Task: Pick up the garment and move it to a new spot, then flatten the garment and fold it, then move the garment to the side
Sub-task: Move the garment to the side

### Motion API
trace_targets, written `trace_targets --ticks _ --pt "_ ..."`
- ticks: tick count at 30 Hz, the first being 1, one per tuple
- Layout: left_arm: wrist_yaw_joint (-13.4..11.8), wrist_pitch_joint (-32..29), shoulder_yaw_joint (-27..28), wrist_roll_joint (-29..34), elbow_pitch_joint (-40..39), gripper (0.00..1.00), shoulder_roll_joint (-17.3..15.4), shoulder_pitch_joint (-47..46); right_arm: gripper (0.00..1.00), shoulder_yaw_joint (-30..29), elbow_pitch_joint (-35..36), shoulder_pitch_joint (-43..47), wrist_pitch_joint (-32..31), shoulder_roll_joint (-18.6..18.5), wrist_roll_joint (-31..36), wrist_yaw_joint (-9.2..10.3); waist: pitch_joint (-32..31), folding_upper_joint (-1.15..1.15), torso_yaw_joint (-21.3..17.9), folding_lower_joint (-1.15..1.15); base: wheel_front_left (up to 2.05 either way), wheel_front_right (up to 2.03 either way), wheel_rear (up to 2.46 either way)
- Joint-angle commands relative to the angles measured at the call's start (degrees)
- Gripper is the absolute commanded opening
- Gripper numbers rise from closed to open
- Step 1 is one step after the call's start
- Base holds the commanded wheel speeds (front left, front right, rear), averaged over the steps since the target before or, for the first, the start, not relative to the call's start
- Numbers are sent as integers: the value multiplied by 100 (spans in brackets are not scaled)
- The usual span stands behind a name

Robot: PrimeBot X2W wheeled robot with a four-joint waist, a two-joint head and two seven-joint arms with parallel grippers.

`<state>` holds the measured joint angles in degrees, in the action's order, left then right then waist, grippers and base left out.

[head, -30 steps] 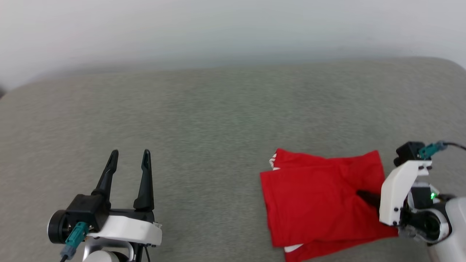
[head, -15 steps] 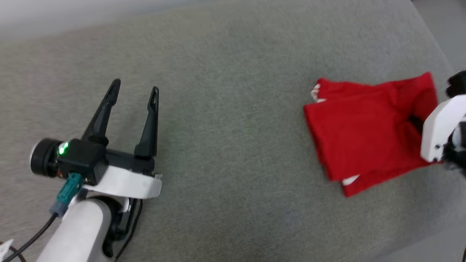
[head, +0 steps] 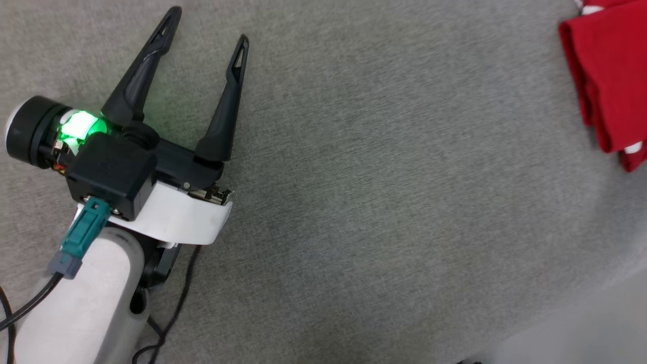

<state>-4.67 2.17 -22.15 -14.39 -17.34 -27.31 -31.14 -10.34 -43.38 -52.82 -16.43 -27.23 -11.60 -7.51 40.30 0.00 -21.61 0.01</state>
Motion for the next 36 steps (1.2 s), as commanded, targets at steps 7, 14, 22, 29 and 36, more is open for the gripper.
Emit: trace_targets --ticks 7,14,22,29,36 --pt "30 61 -90 -7 83 100 49 -135 100 -573 -608 -250 778 227 630 5 159 0 139 -1 0 0 0" --pt "-181 528 5 -258 557 100 184 512 100 -812 -729 159 1319 147 1057 5 -814 0 141 -1 0 0 0" --pt "-516 940 195 -660 933 100 477 1348 100 -544 -154 1091 1416 287 880 5 -1900 0 317 -1 0 0 0" --pt "-699 1159 350 -907 1199 100 704 1932 100 -171 961 2382 1522 694 656 5 -2660 0 793 -1 0 0 0" --pt "-765 1266 500 -1033 1541 100 866 2332 100 409 2009 3534 1884 1047 200 5 -3213 0 1478 -1 0 0 0"
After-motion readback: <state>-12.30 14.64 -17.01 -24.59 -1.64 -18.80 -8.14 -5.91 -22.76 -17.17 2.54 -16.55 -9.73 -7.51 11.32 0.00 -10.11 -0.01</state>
